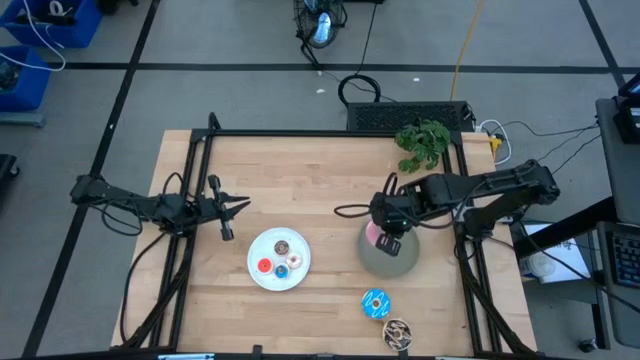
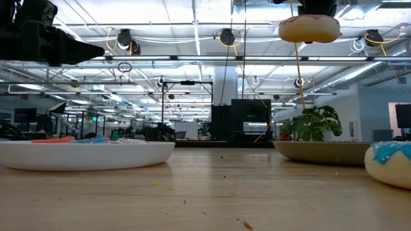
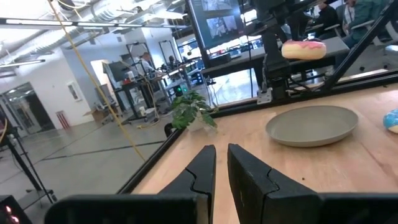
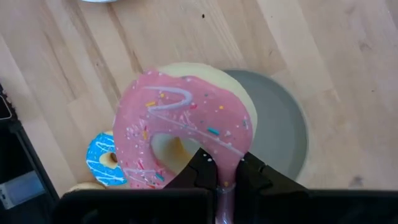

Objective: Pick & Place donuts
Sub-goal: Put the big pink donut on the gray plate

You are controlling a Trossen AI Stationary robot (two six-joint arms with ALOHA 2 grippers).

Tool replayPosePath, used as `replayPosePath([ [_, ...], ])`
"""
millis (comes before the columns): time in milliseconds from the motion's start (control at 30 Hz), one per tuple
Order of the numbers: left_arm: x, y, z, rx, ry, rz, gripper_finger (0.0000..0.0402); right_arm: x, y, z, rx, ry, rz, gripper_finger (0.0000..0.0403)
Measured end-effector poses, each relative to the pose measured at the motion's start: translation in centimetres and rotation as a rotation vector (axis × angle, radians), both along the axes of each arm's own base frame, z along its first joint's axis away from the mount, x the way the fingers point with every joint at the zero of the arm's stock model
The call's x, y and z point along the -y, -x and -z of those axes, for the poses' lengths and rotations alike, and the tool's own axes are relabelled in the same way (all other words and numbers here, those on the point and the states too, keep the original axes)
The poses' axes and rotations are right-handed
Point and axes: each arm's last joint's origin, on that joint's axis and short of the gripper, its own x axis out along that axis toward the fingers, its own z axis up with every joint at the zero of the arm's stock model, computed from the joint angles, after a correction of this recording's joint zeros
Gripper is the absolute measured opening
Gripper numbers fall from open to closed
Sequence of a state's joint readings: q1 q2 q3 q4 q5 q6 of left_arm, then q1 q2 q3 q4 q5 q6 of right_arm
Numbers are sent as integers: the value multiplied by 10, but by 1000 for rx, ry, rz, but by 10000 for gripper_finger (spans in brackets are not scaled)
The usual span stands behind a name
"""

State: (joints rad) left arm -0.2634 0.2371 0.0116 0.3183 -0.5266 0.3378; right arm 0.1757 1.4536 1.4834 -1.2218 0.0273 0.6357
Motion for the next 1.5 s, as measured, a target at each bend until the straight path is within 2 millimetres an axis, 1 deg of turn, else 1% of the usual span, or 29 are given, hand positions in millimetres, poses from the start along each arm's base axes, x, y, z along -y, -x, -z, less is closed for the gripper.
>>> replayPosePath([
  [267, 0, 0, 0, 4, 15, 2, 49, 0, 0, 0, 0, 14, -16, 9],
  [500, 0, 0, 0, 7, 22, 2, 49, 2, 0, 0, 10, 62, 60, 9],
  [633, 0, 0, 0, 8, 25, 2, 49, 6, 1, 9, -18, 69, 88, 9],
  [700, 0, 0, 0, 8, 25, 2, 49, 10, 2, 20, -45, 92, 106, 9],
  [767, 0, 0, 0, 8, 25, 2, 49, 15, 2, 37, -72, 98, 113, 9],
  [900, 0, 0, 0, 8, 27, 3, 49, 21, 3, 74, -108, 38, 81, 9],
  [1033, 0, 0, 0, 9, 28, 3, 49, 31, 10, 107, -149, 18, 105, 9],
  [1133, 0, 0, 0, 8, 28, 3, 49, 38, 17, 128, -169, 10, 116, 9],
  [1333, 0, 0, 0, 11, 36, 4, 49, 46, 27, 156, -169, -9, 136, 9],
  [1500, 0, 0, 0, 11, 36, 4, 49, 50, 29, 166, -142, -35, 136, 9],
])
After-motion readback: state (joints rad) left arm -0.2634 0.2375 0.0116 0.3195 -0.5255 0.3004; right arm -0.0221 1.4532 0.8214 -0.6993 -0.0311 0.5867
